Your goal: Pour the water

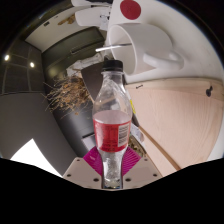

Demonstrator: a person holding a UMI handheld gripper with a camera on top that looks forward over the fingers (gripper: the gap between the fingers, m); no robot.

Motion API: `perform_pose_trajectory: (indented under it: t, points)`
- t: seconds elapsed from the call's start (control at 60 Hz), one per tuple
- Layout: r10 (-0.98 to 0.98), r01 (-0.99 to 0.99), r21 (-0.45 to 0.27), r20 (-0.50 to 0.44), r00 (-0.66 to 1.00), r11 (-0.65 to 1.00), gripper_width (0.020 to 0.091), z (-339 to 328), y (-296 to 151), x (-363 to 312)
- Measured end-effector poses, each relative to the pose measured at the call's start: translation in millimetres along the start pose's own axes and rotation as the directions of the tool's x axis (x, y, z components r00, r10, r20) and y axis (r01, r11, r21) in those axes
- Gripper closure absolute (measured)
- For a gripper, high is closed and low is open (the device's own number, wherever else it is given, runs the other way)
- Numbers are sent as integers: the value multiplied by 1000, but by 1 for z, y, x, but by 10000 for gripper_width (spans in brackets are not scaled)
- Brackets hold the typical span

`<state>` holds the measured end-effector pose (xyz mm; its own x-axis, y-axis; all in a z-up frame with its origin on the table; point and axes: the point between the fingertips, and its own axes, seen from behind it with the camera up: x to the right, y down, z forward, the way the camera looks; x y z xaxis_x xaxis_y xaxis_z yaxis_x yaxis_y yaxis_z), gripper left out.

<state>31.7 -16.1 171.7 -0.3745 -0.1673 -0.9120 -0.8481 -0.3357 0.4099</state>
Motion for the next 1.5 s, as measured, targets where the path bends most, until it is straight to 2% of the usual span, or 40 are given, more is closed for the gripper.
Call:
perform_pose_trajectory:
  t: [0.15, 0.333, 0.417, 0.5, 0.633, 0.717, 0.833, 0.95, 1.0, 1.083, 1.183, 1.367, 1.5]
  points:
    - [49, -49, 4, 13, 999, 999, 911, 0, -4, 1]
    - [0, 0, -10, -7, 1000, 1000, 909, 1, 0, 1]
    - [-95, 95, -3, -38, 995, 995, 910, -2, 1, 0]
    - [-291, 290, -22, -74, 954, 957, 912, -9, 9, -10]
    - [-673, 674, -30, -112, 731, 738, 910, -19, 9, -52]
    - [-825, 831, 16, -115, 554, 556, 909, -31, -4, -99]
    - [-943, 955, 69, -150, 297, 290, 910, -52, -32, -157]
    - [-968, 995, 75, -239, 76, 60, 910, -72, -83, -195]
    - [-958, 998, 50, -285, -16, -32, 910, -80, -112, -196]
    - [-923, 986, -30, -351, -161, -161, 909, -83, -157, -190]
    - [-884, 961, -122, -378, -275, -247, 909, -84, -214, -155]
    - [-866, 926, -271, -358, -350, -263, 909, -79, -280, -84]
    - [-861, 915, -326, -367, -354, -237, 909, -79, -317, -40]
